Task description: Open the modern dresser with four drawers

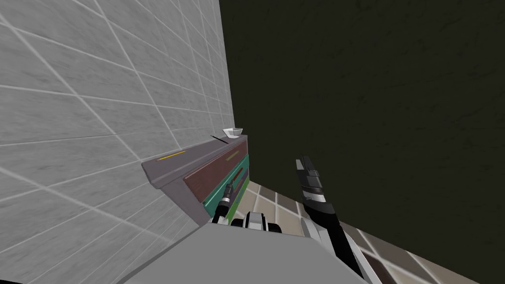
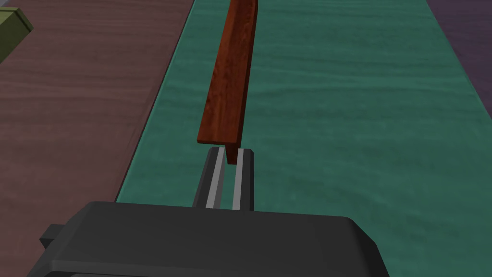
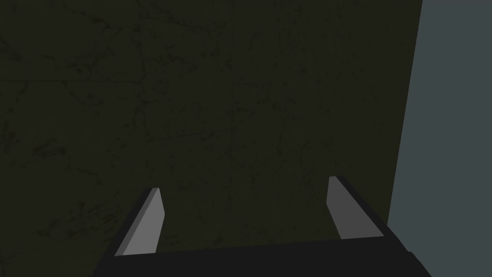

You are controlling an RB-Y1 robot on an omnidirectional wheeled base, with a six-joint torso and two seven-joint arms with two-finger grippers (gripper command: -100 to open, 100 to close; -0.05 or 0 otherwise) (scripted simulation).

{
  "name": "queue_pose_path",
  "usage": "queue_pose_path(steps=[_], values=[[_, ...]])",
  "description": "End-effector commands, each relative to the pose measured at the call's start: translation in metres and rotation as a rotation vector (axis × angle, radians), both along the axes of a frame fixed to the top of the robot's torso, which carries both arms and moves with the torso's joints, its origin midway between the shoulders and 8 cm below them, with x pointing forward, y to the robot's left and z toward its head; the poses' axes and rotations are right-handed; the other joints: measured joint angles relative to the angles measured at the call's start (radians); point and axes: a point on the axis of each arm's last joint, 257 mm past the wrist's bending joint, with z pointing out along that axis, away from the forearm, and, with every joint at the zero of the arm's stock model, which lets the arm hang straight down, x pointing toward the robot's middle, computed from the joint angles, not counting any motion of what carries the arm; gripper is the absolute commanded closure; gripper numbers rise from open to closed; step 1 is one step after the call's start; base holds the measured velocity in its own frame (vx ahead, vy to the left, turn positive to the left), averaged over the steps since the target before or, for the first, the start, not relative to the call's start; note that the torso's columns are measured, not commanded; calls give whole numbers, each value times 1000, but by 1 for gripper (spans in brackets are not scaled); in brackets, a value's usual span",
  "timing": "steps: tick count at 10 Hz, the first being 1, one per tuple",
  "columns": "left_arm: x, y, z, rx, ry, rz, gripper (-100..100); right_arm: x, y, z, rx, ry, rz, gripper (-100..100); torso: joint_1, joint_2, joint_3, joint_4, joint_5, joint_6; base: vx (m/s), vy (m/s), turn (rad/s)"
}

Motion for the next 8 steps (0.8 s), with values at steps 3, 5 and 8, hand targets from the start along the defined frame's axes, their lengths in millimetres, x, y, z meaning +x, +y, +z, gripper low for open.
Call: queue_pose_path(steps=[3,5,8], values=[[30,41,4,5,-12,43,100,0,0,0,0,0,0,0,2,0,0,0,1,1,-101,-63,-109],[35,39,0,5,-3,39,100,0,0,0,0,0,0,0,-1,1,1,1,-1,-1,-80,-72,-32],[55,64,12,3,-24,72,100,0,0,0,0,0,0,0,-1,1,1,2,0,1,-72,-65,-72]])
